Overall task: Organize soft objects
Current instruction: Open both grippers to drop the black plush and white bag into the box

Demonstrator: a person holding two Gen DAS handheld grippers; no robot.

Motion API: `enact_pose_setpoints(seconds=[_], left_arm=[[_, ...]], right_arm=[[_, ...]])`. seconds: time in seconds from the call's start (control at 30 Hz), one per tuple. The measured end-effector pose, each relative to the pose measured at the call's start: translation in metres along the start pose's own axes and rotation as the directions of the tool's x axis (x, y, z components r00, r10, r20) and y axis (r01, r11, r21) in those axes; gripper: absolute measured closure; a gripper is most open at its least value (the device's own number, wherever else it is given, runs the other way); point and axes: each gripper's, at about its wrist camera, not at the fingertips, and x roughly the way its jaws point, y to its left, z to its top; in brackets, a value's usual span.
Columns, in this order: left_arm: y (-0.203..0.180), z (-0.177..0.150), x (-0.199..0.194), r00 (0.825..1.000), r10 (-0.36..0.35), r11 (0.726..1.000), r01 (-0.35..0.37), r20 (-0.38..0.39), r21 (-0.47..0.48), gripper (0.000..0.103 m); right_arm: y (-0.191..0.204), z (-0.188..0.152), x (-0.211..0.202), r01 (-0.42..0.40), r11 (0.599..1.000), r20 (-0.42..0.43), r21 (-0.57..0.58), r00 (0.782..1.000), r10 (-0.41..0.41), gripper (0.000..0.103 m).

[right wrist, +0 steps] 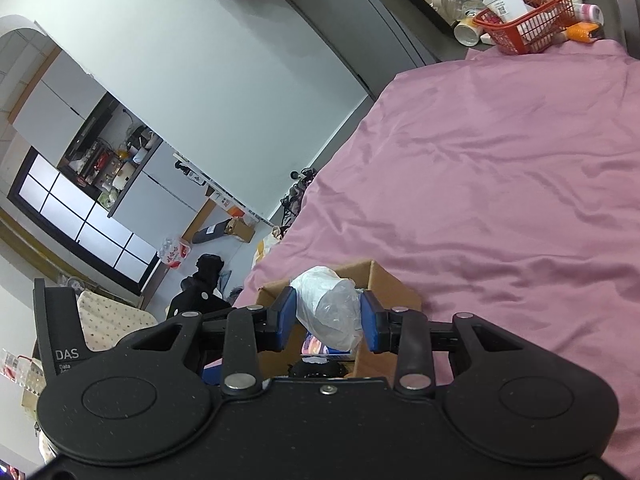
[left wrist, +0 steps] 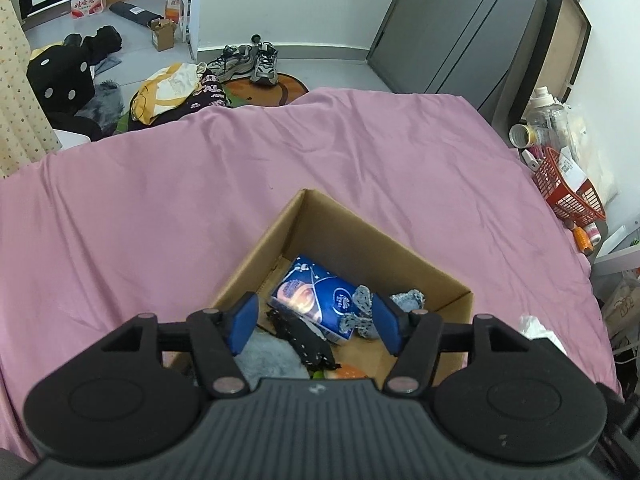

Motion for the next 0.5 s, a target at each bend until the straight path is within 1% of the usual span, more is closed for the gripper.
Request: enact_pose_setpoints(seconds=[0.07,0.13,0.2,0.23,0.27,0.3,0.4,0.47,0.5], left_arm=[[0.002,0.002,0.0,1.0,-0.002,1.0,0.002,-0.007,0.004,0.042],[0.004,0.005,-0.003,1.0,-0.005,1.0,0.005,-0.007,0.01,0.042],[0.005,0.007,-0.007,1.0,-0.007,1.0,0.007,-0.003,0.019,0.042],[0.006,0.009,-0.008,1.0,-0.008,1.0,0.008,-0.002,0.022,0.042],[0.007,0.01,-0.01,1.0,-0.011,1.0,0.011,0.0,0.025,0.042],[0.007,0.011,-0.012,1.0,-0.013,1.0,0.013,-0.001,0.028,0.042],[0.009,0.013,-0.018,1.0,-0.013,0.999,0.013,-0.001,0.03,0.041],[0.01,0.011,-0.022,1.0,-0.007,0.999,0.007,0.0,0.032,0.038],[0.011,0.01,-0.024,1.0,-0.006,0.999,0.006,0.001,0.032,0.034]], right_arm=[[0.001,0.0,0.002,-0.005,1.0,0.0,-0.001,1.0,0.005,0.068],[0.005,0.0,0.005,-0.027,1.0,0.003,-0.01,1.0,0.027,0.068],[0.011,0.0,0.007,-0.052,0.998,0.005,-0.017,0.999,0.052,0.065],[0.012,0.0,0.009,-0.064,0.998,0.007,-0.014,0.998,0.064,0.062],[0.013,0.0,0.011,-0.07,0.997,0.002,-0.01,0.998,0.07,0.054],[0.013,-0.001,0.012,-0.071,0.997,-0.002,-0.004,0.997,0.071,0.05],[0.012,-0.001,0.009,-0.039,0.999,0.006,-0.003,0.999,0.039,0.05],[0.011,0.001,0.004,-0.027,1.0,0.018,0.007,0.999,0.026,0.05],[0.011,0.002,0.001,-0.021,1.0,0.025,0.011,0.999,0.021,0.05]])
